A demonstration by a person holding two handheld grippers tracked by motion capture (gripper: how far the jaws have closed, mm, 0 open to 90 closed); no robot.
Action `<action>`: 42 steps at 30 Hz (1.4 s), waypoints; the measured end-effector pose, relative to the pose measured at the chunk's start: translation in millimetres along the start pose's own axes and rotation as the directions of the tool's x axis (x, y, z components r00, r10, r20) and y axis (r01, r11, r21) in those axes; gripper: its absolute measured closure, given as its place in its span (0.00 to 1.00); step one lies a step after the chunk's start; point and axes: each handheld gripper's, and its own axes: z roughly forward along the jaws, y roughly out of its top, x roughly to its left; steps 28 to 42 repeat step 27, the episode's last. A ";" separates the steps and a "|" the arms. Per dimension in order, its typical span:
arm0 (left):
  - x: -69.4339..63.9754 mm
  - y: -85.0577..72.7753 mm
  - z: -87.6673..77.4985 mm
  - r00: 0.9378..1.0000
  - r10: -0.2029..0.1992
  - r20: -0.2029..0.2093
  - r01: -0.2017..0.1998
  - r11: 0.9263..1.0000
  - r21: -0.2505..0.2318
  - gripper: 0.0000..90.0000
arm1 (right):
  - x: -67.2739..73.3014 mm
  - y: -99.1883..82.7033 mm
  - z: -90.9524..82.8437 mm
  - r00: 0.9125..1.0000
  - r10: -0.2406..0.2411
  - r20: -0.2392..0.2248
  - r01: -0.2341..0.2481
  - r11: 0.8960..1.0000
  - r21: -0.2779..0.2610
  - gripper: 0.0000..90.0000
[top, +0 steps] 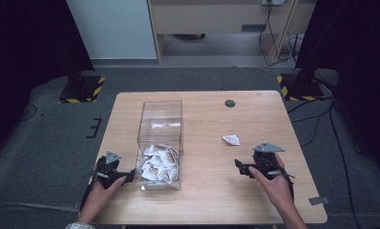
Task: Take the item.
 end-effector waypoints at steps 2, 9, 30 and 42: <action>-0.1 0.0 0.0 1.000 0.000 0.000 0.000 1.000 0.000 0.00 | 0.7 -6.2 0.7 1.000 0.002 0.002 -0.002 1.000 0.011 0.09; -0.1 0.0 0.0 1.000 0.000 0.000 0.000 1.000 0.000 0.00 | 0.3 -22.8 7.3 1.000 -0.002 0.023 0.001 0.998 0.068 0.08; -0.3 0.1 0.1 1.000 -0.002 0.000 0.002 1.000 0.000 0.00 | 15.9 -39.4 28.7 0.998 -0.054 0.041 0.049 0.993 0.109 0.00; -0.3 0.1 0.1 1.000 -0.002 0.000 0.002 1.000 0.000 0.00 | 15.9 -39.4 28.7 0.998 -0.054 0.041 0.049 0.993 0.109 0.00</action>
